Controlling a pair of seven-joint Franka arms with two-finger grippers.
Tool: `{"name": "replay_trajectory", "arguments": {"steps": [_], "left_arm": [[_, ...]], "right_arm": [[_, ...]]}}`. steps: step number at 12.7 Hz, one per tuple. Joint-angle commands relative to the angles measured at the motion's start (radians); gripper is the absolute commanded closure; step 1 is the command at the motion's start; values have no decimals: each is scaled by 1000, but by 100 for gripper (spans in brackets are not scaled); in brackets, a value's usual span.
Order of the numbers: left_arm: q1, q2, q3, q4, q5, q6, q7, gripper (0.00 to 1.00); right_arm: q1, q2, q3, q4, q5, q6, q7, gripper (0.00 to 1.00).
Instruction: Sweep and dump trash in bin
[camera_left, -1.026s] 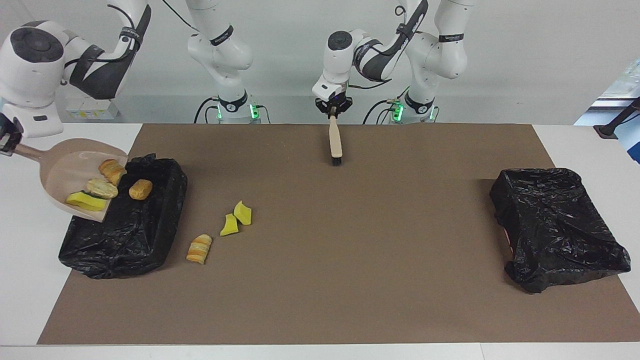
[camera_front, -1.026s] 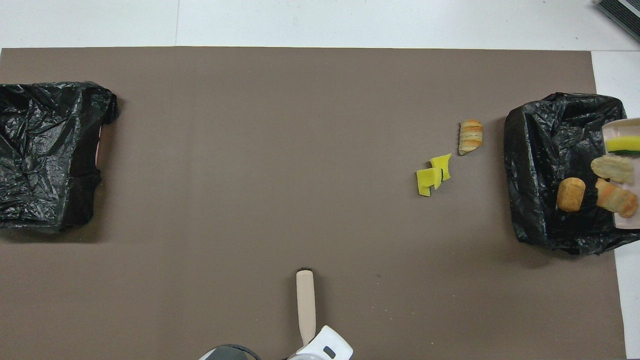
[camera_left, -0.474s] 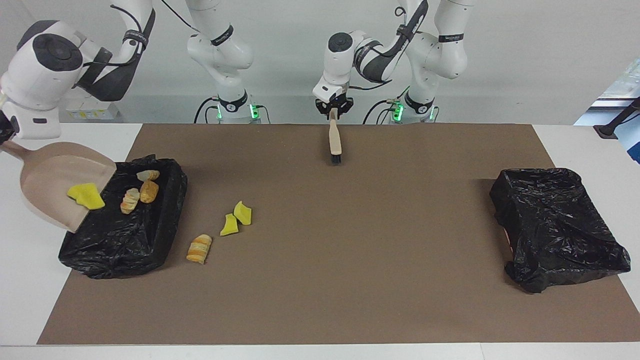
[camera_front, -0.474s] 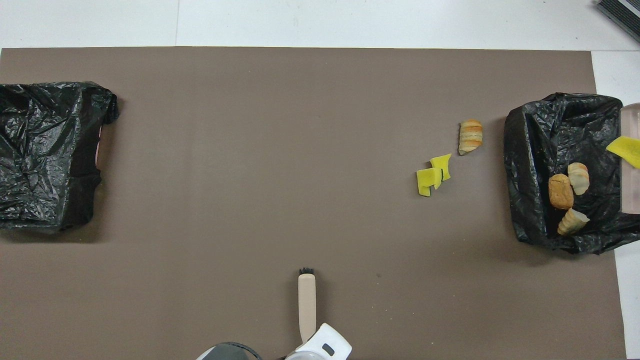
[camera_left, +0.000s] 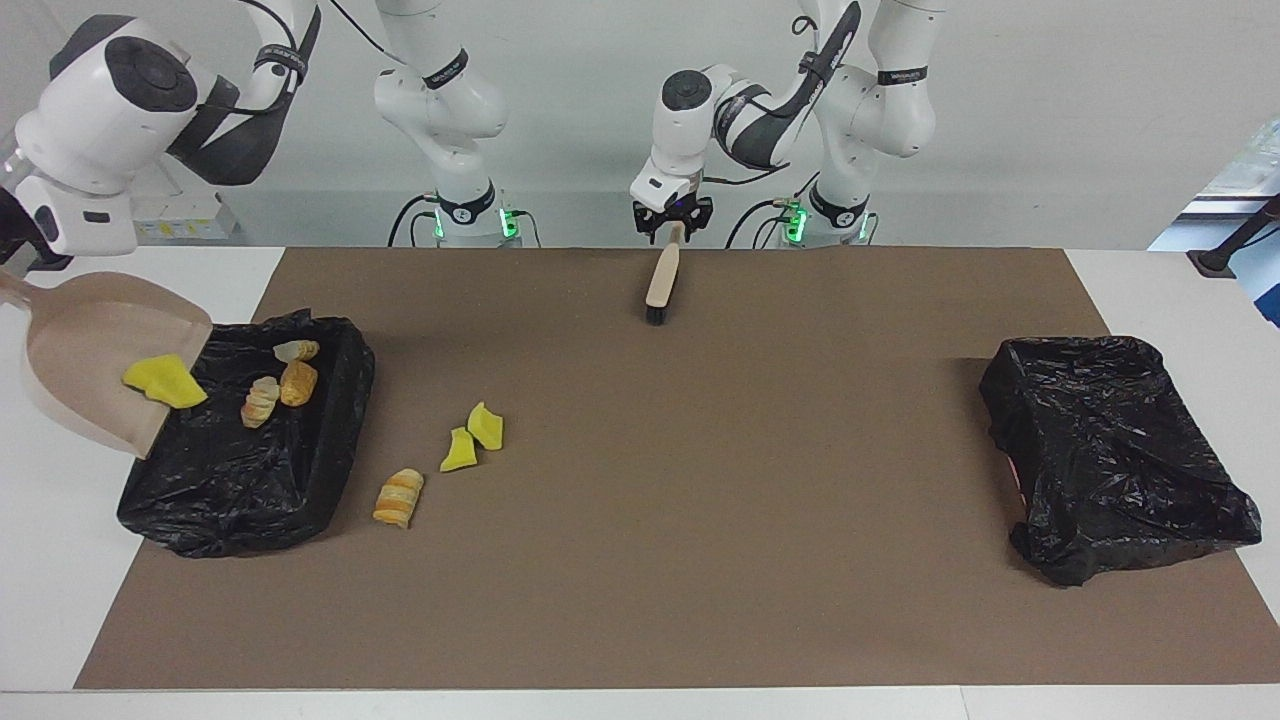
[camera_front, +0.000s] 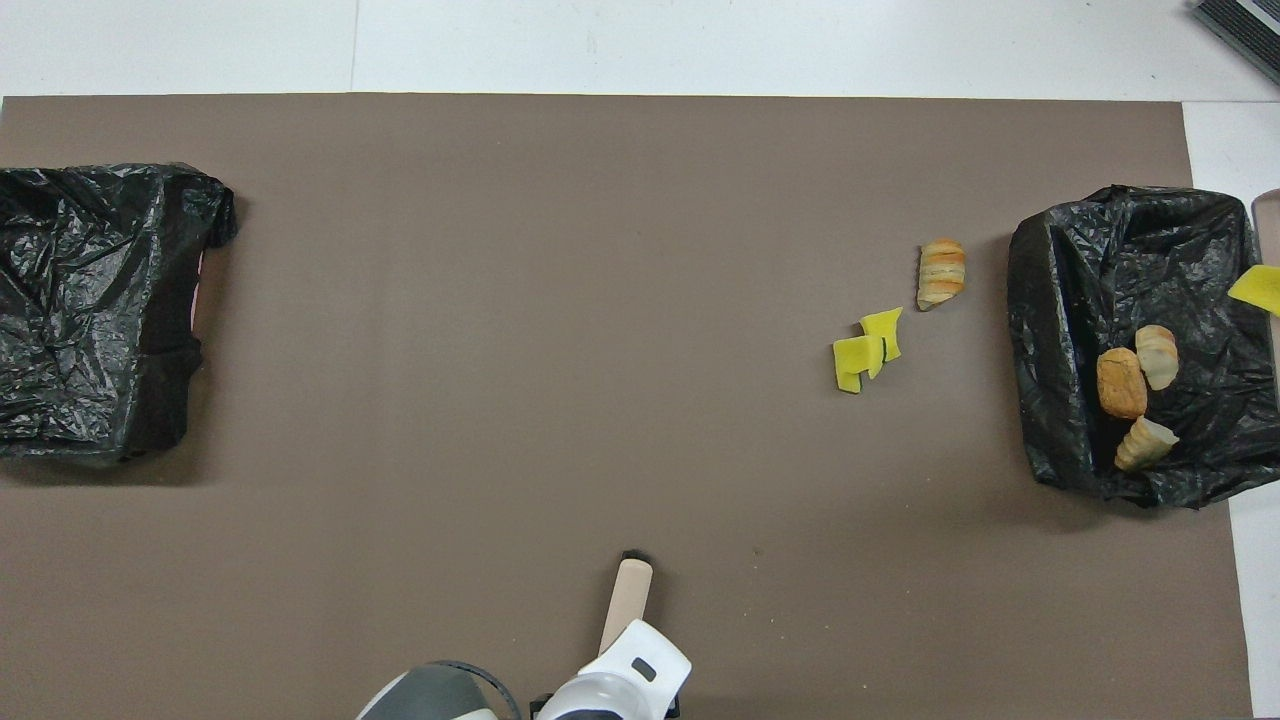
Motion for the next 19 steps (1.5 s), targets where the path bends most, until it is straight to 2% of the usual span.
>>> {"name": "replay_trajectory", "arguments": {"steps": [1, 3, 5, 7, 10, 14, 16, 19], "left_arm": [[117, 8, 1, 103, 54, -140, 126, 0], [202, -3, 3, 155, 131, -170, 172, 0], [324, -16, 4, 245, 140, -229, 287, 0], [417, -4, 3, 366, 165, -326, 393, 0], [504, 11, 3, 489, 211, -369, 470, 0], [636, 51, 6, 724, 231, -547, 643, 0], [716, 57, 7, 830, 232, -652, 753, 0], [787, 97, 10, 943, 231, -763, 818, 0]], "right_arm": [[-29, -20, -2, -15, -13, 31, -130, 100], [-31, -14, -2, 1, 37, 5, -184, 100], [-34, -10, -4, 7, 161, -31, -271, 100], [-19, -10, 2, 8, 156, -17, -270, 100], [-11, -10, 11, 27, 204, -34, -248, 100], [-9, -13, 11, 28, 491, -93, -244, 100], [4, -14, 13, 28, 600, -124, -174, 100], [55, -19, 33, 27, 657, -184, 6, 100]]}}
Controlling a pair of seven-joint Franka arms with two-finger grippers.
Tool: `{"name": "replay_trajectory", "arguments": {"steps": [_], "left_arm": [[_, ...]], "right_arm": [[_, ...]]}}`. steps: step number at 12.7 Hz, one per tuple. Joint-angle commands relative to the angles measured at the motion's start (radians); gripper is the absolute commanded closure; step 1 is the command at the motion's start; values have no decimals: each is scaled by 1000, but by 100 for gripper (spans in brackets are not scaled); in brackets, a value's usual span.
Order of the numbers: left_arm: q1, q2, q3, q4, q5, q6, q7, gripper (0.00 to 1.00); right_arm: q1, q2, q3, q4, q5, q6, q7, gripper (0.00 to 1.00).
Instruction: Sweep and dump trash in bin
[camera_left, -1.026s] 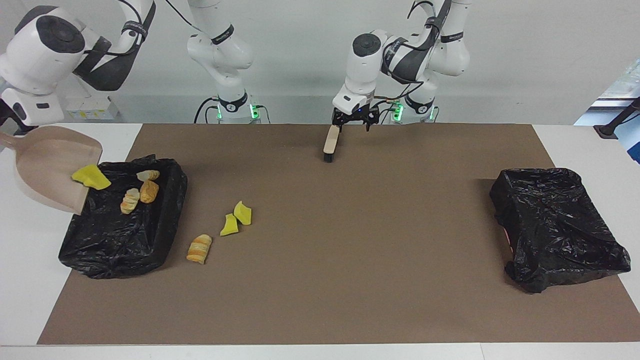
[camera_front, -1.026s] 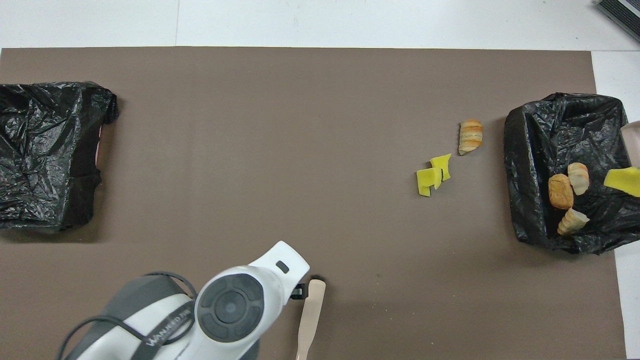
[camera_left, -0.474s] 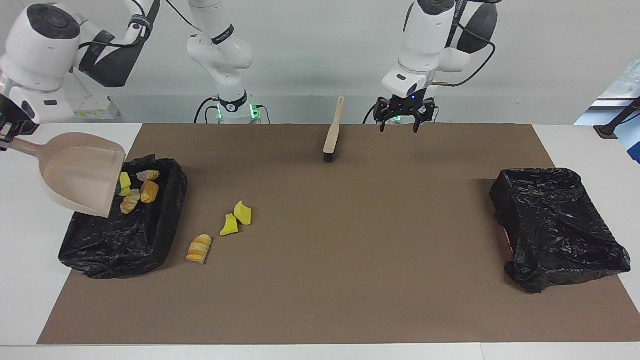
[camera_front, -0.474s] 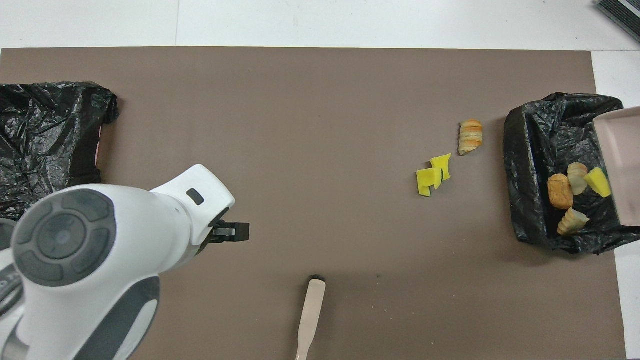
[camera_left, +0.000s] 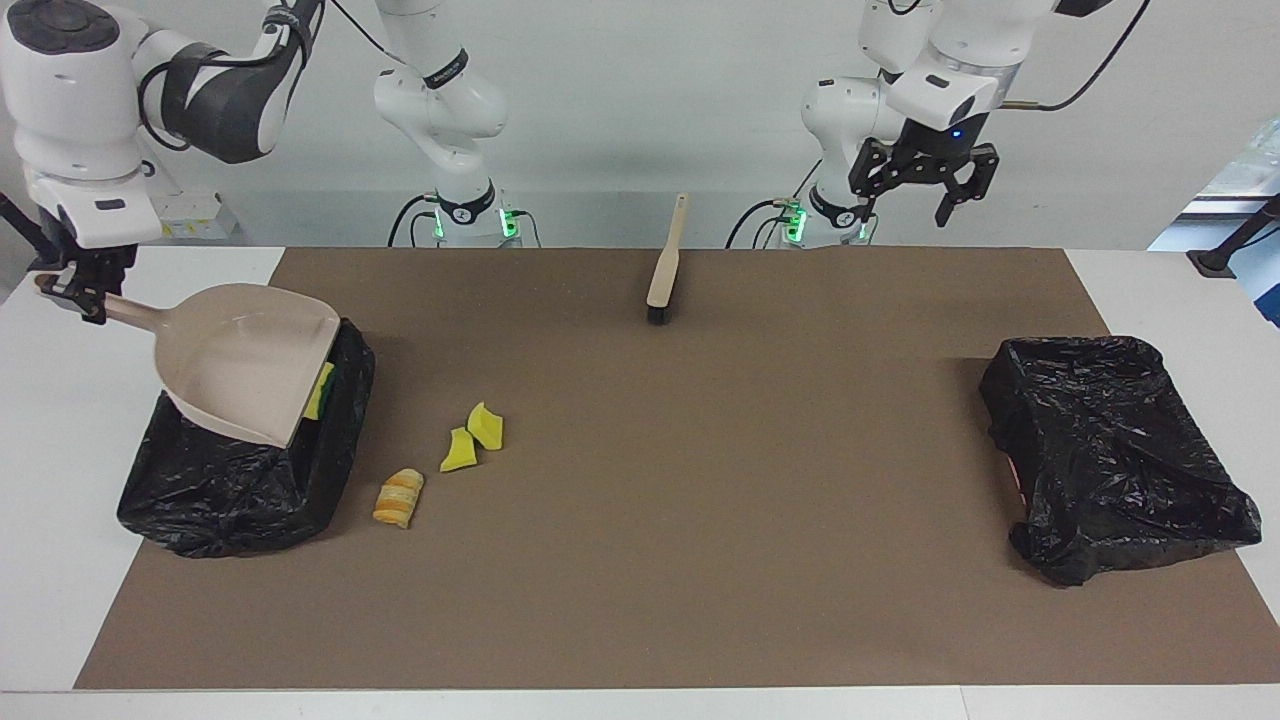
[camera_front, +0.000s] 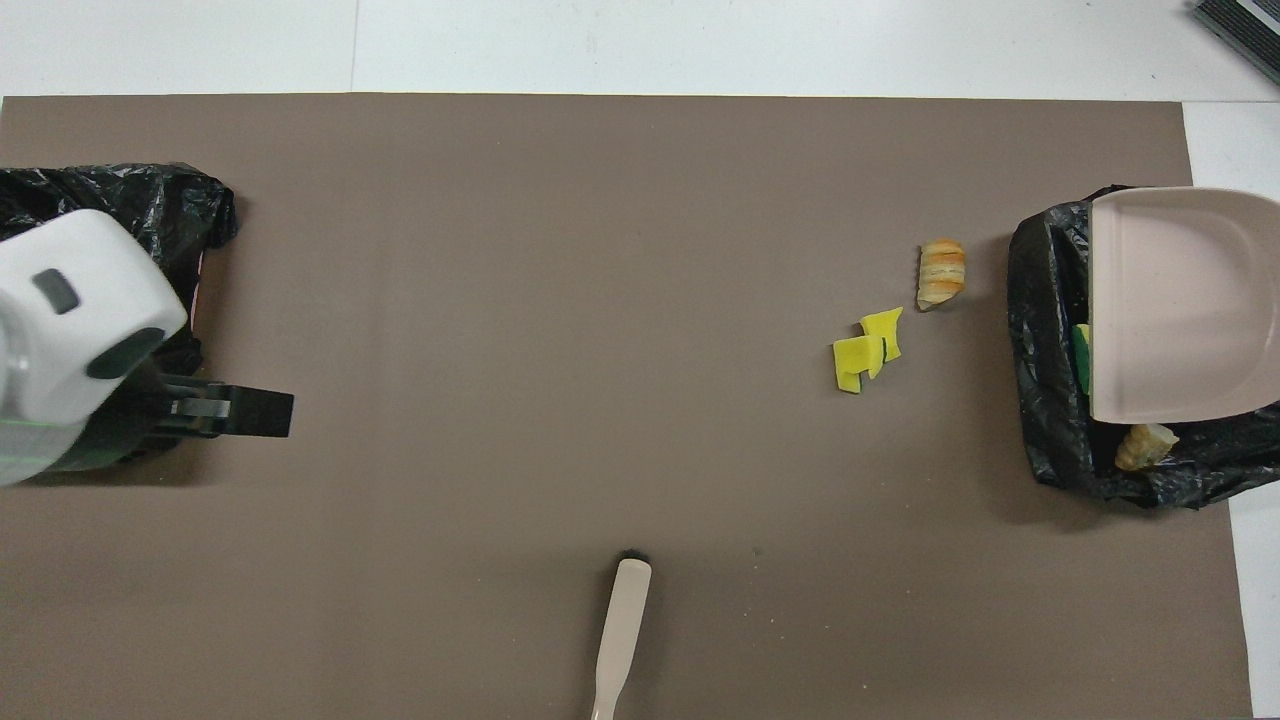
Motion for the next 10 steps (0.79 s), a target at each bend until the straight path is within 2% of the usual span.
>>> {"name": "replay_trajectory", "arguments": {"steps": [1, 3, 5, 6, 8, 10], "left_arm": [[41, 111, -8, 174, 14, -116, 29, 0], [60, 187, 2, 277, 14, -173, 47, 0], [80, 179, 5, 274, 15, -146, 96, 0], [89, 173, 9, 271, 14, -137, 113, 0], [103, 164, 9, 256, 12, -123, 115, 0], [103, 155, 9, 244, 12, -112, 113, 0]], "right_arm": [[28, -15, 27, 5, 100, -81, 177, 100], [80, -24, 34, -4, 137, -141, 417, 100], [168, -36, 42, -15, 164, -201, 686, 100], [198, -32, 42, -18, 233, -226, 819, 100], [244, -23, 47, -47, 348, -230, 1097, 100], [338, -1, 47, -45, 362, -212, 1379, 100]]}}
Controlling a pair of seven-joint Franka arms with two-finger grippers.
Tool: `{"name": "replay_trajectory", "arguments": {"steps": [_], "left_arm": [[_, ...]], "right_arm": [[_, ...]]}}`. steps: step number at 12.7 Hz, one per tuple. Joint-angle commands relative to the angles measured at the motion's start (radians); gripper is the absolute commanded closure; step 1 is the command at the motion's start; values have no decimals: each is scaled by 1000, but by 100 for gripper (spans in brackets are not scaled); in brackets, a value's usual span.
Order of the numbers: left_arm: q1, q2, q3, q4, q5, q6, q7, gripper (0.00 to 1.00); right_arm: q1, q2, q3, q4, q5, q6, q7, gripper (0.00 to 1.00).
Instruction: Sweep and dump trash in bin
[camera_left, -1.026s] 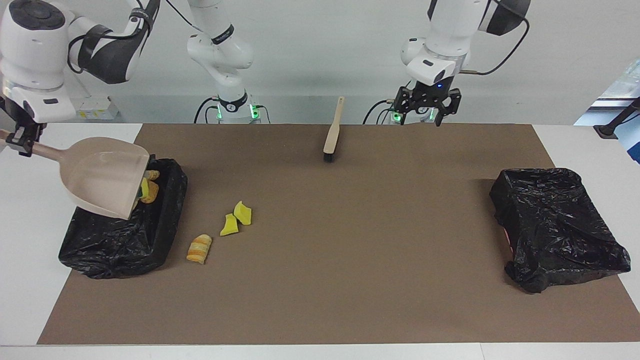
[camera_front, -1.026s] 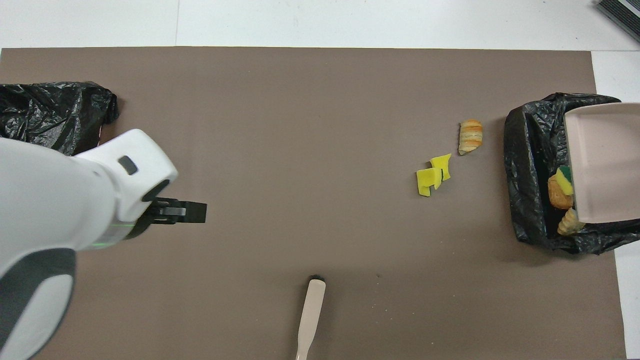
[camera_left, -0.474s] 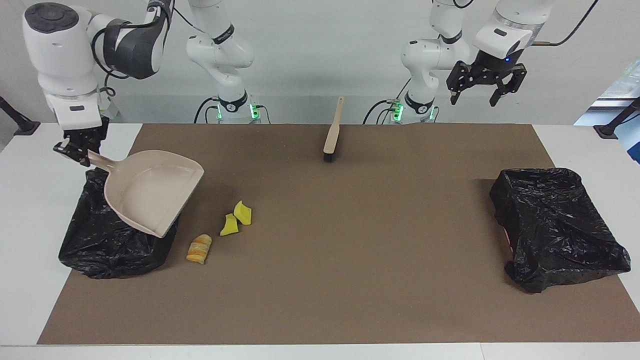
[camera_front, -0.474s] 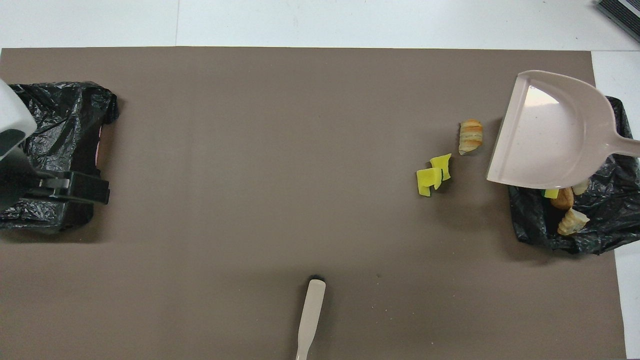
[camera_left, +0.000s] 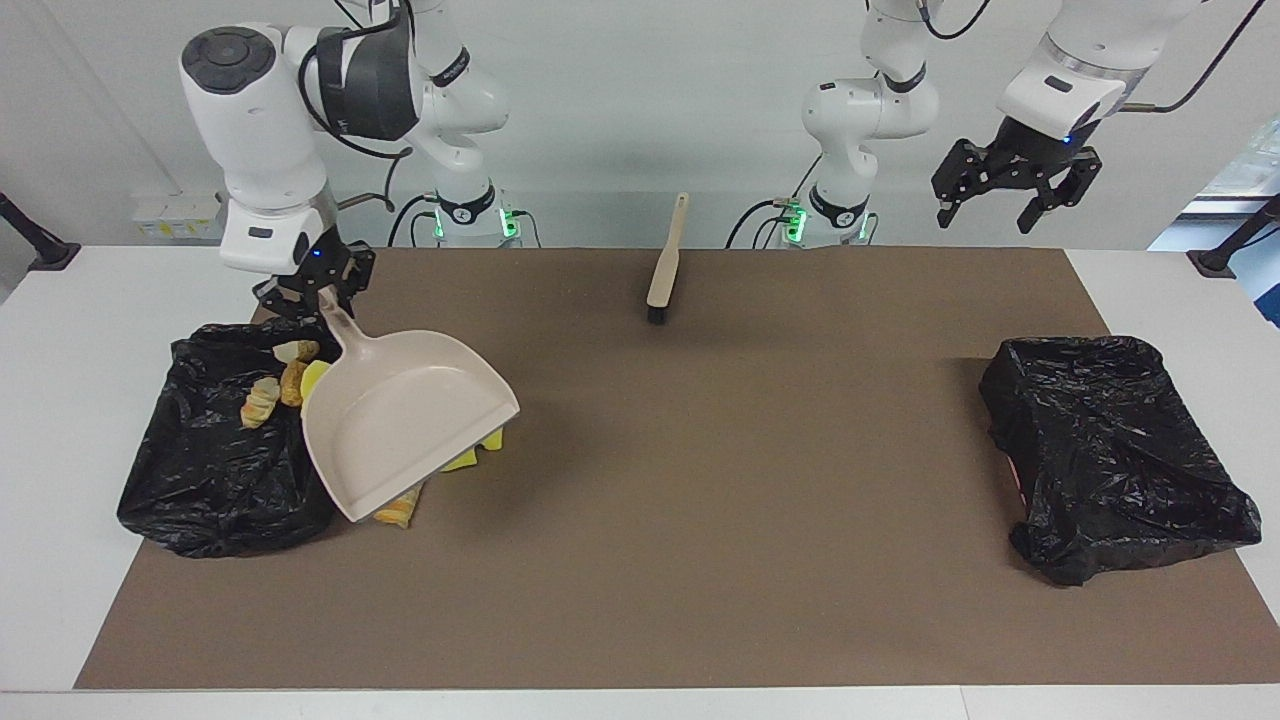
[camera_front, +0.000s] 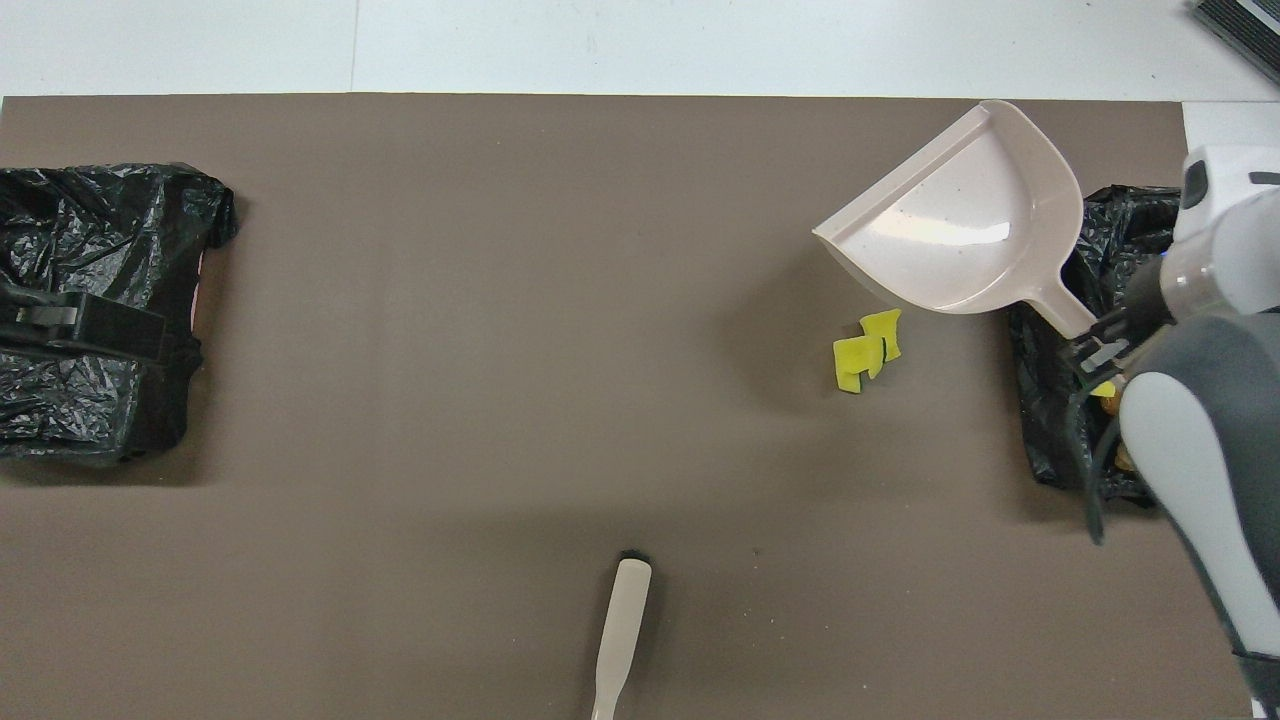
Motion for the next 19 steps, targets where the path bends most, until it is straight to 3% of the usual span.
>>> {"name": "replay_trajectory", "arguments": {"steps": [1, 5, 9, 13, 16, 17, 18, 19], "left_arm": [[13, -9, -6, 1, 12, 1, 13, 0], [30, -9, 5, 1, 12, 1, 9, 0], [38, -9, 5, 1, 13, -7, 9, 0], [29, -11, 16, -1, 12, -13, 15, 0], [-37, -31, 97, -33, 12, -17, 16, 0], [-37, -35, 102, -35, 12, -14, 18, 0], [-31, -35, 102, -36, 12, -10, 23, 0], [-24, -35, 102, -36, 10, -13, 47, 0]], "right_arm": [[95, 21, -2, -14, 46, 33, 337, 100], [190, 130, -2, 3, 172, 116, 589, 100], [329, 241, -1, 11, 175, 261, 829, 100], [443, 369, -2, 48, 156, 334, 980, 100], [503, 417, -2, 46, 164, 403, 1067, 100], [506, 414, -2, 46, 155, 394, 1070, 39], [512, 413, -4, 42, 147, 389, 1073, 0], [521, 407, -5, 43, 146, 377, 1071, 0]]}}
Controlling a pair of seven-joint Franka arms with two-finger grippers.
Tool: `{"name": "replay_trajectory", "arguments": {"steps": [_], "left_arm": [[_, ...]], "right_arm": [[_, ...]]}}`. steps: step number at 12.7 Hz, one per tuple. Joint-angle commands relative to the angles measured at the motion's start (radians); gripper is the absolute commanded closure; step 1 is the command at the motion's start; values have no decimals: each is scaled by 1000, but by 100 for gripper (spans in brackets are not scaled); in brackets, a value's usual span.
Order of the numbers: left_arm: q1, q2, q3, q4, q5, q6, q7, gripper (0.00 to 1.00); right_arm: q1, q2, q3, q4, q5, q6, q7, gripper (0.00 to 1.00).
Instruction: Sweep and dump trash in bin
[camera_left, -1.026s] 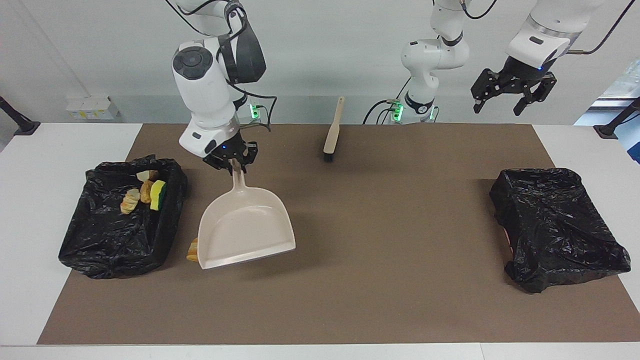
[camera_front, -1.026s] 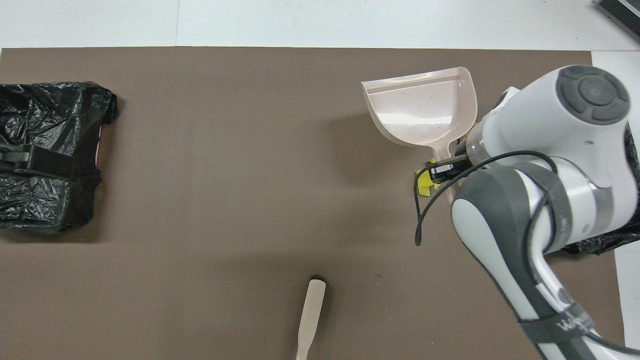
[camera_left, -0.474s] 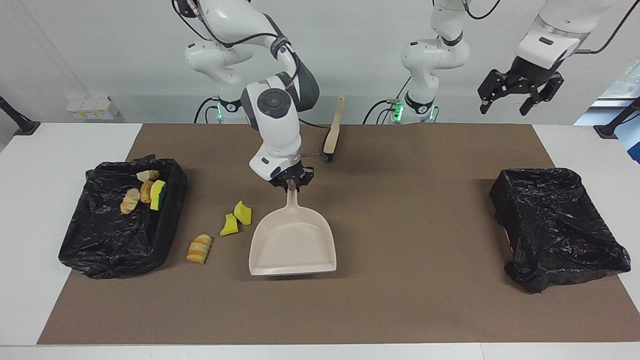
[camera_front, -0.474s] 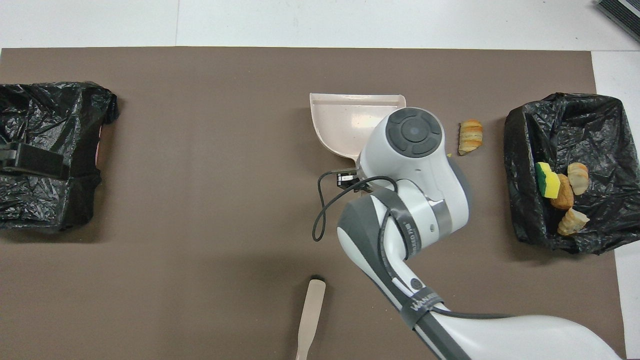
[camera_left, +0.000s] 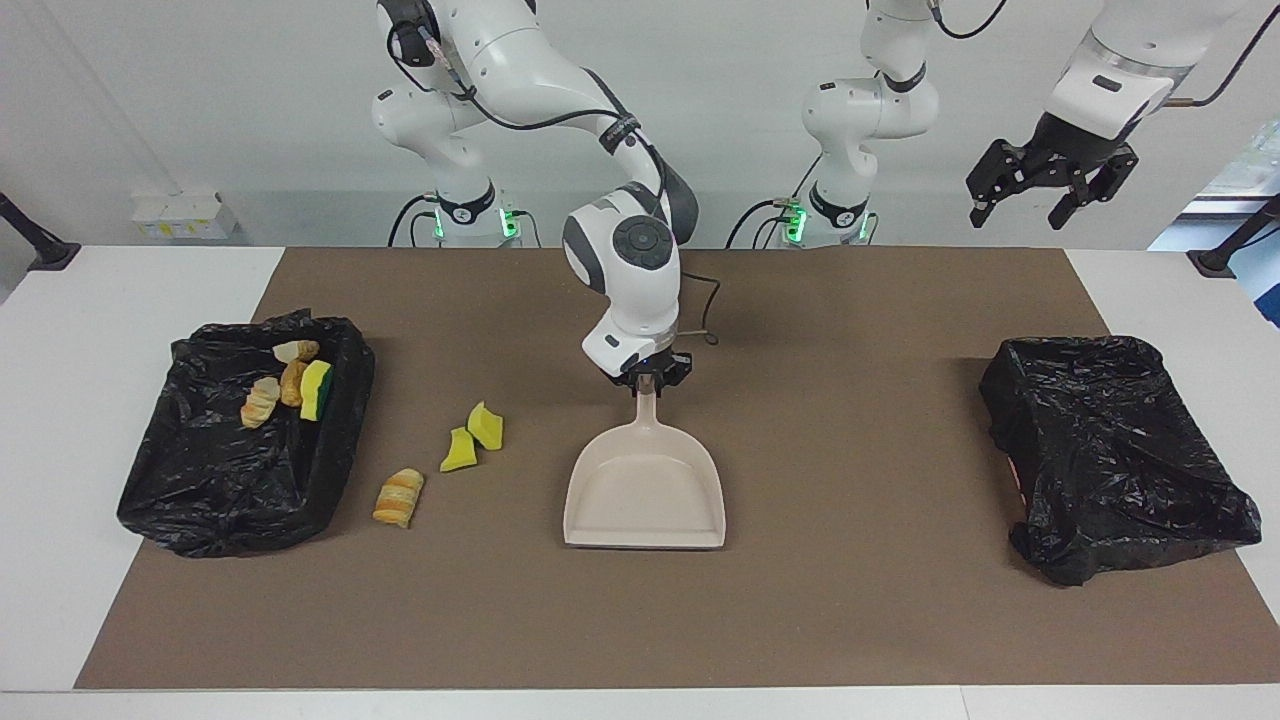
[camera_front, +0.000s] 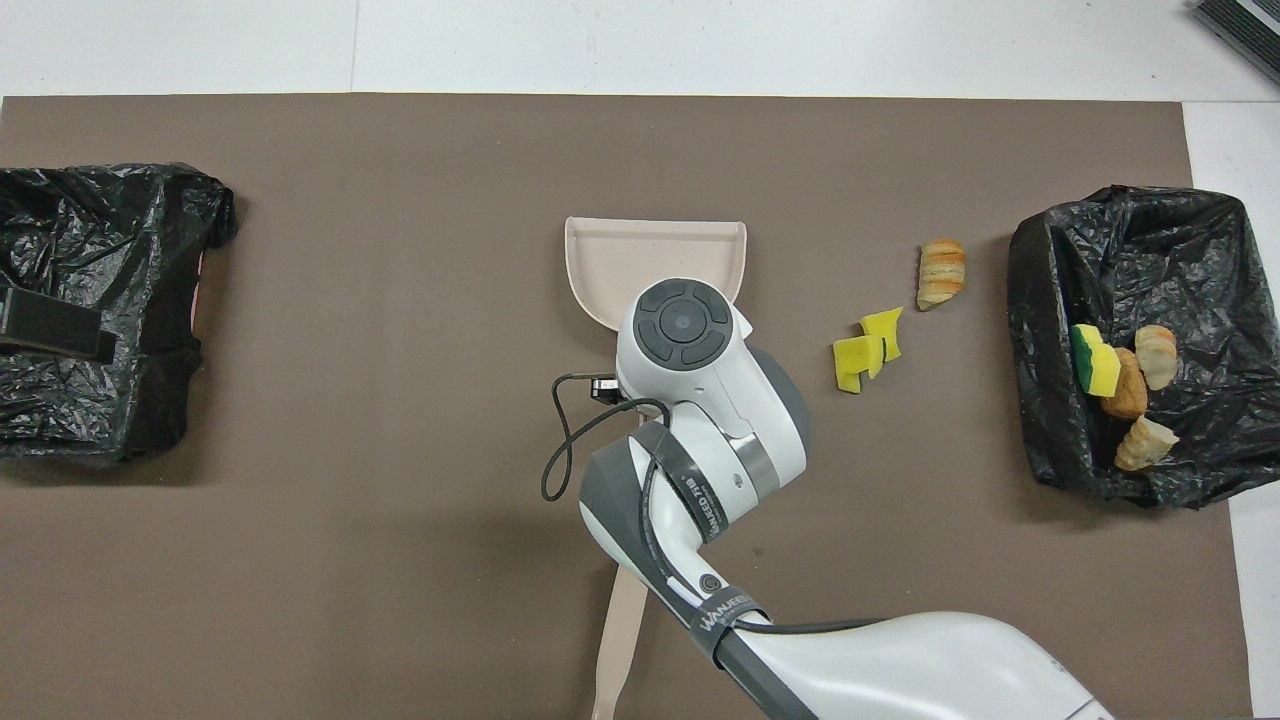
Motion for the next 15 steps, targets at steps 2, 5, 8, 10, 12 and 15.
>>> {"name": "replay_trajectory", "arguments": {"steps": [2, 5, 8, 10, 12, 15], "left_arm": [[-6, -31, 23, -34, 10, -8, 74, 0], [-4, -31, 23, -35, 10, -1, 82, 0], [5, -30, 24, -34, 13, 6, 73, 0], [14, -30, 27, -34, 13, 11, 77, 0], [23, -28, 27, -34, 13, 23, 77, 0], [23, -28, 27, -34, 13, 23, 76, 0]], "right_arm": [[3, -41, -3, 10, 7, -47, 23, 0], [6, -147, -2, -36, 28, -98, 34, 0], [39, -267, -2, -166, 50, -106, 88, 0], [96, -322, -2, -237, 52, -106, 155, 0], [154, -369, -2, -294, 52, -106, 213, 0], [225, -451, -2, -408, 83, -88, 264, 0]]}}
